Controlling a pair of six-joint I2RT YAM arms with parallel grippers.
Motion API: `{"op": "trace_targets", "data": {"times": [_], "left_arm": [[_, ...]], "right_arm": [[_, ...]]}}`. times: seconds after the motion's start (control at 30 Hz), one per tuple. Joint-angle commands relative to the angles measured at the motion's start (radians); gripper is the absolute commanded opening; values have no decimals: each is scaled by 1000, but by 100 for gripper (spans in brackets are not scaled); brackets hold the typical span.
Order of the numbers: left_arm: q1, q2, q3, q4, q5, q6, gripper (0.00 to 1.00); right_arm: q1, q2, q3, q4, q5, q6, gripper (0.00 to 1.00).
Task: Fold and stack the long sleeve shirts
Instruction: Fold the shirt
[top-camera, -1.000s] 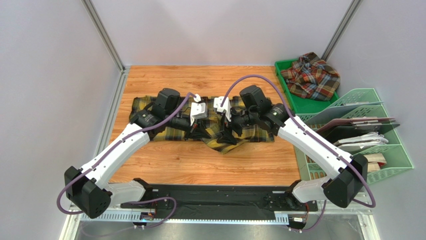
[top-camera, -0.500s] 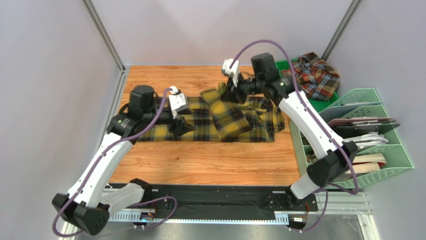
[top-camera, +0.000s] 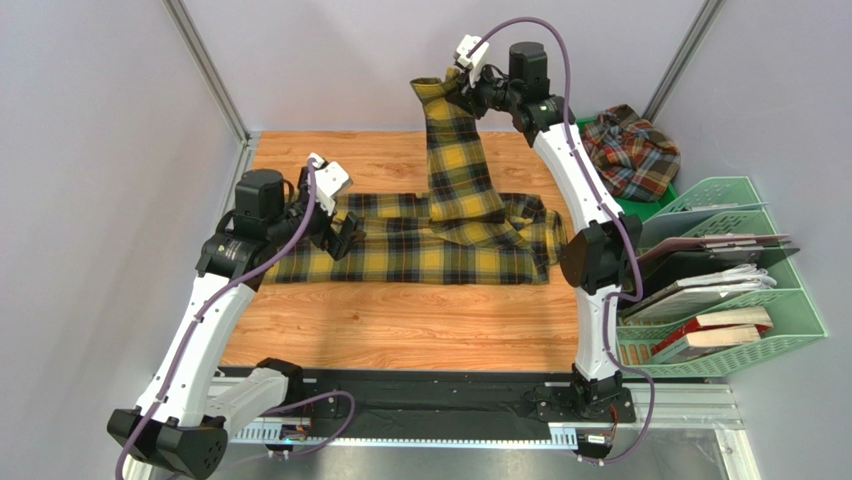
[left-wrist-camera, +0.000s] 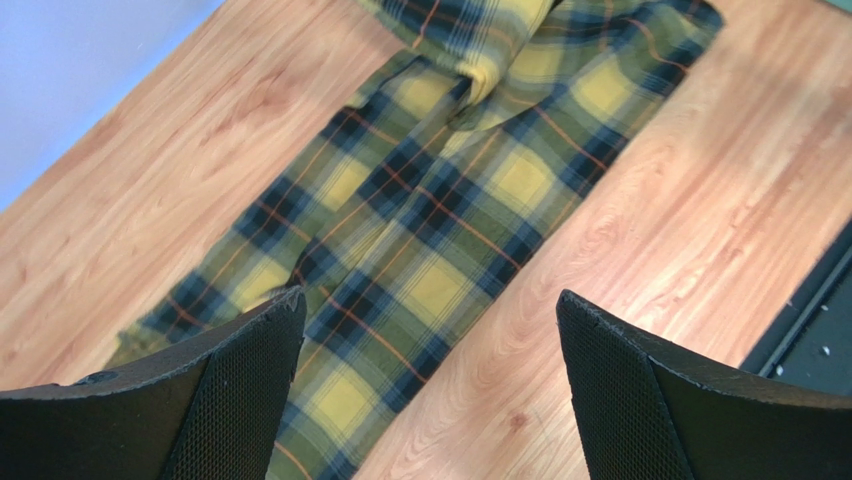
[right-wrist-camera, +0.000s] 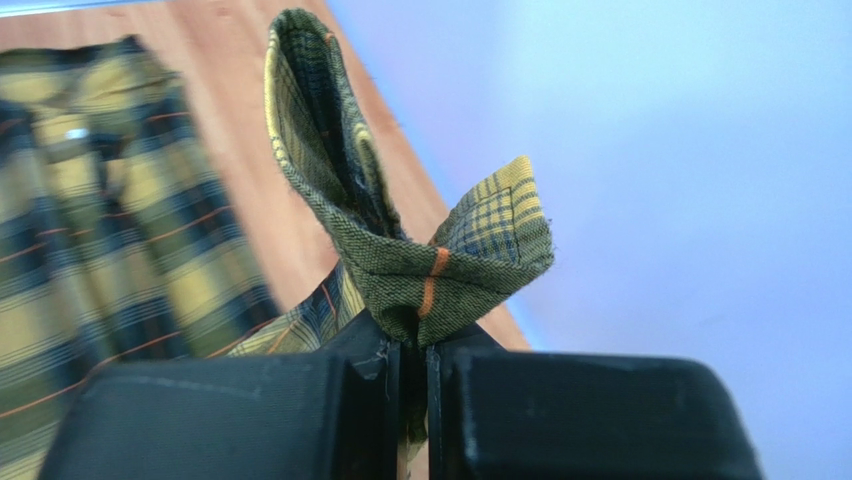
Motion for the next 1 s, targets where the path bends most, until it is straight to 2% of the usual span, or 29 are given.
{"op": "trace_targets", "data": {"times": [0.0,0.13,0.17,0.27,0.4,0.53,0.6,0.7,0.83,0.97], "left_arm": [[30,-2,6,25,-98,-106,99],[56,9,-16,55,-160,-132,99],[60,12,-16,55,-163,-128,99],[67,30,-16,56,-192,-123,99],[91,110,7,19,-253,-172,99],[206,145,8,24,-186,-235,99],[237,150,4,19,-141,-232,99],[251,145,-3,6,-134,-232,99],[260,129,-34,-5,-131,-241,99],[310,115,-55,-30,-131,-238,99]], "right_arm": [[5,31,-13,354,99,-12,0],[6,101,16,565,263,-34,0],[6,112,36,587,317,-43,0],[3,138,43,625,347,-87,0],[17,78,-58,549,259,-92,0],[69,-67,-268,396,219,-150,0],[116,-118,-396,354,251,-172,0],[196,-184,-502,291,359,-164,0],[296,-206,-564,241,480,-126,0],[394,-169,-556,213,622,-80,0]]}}
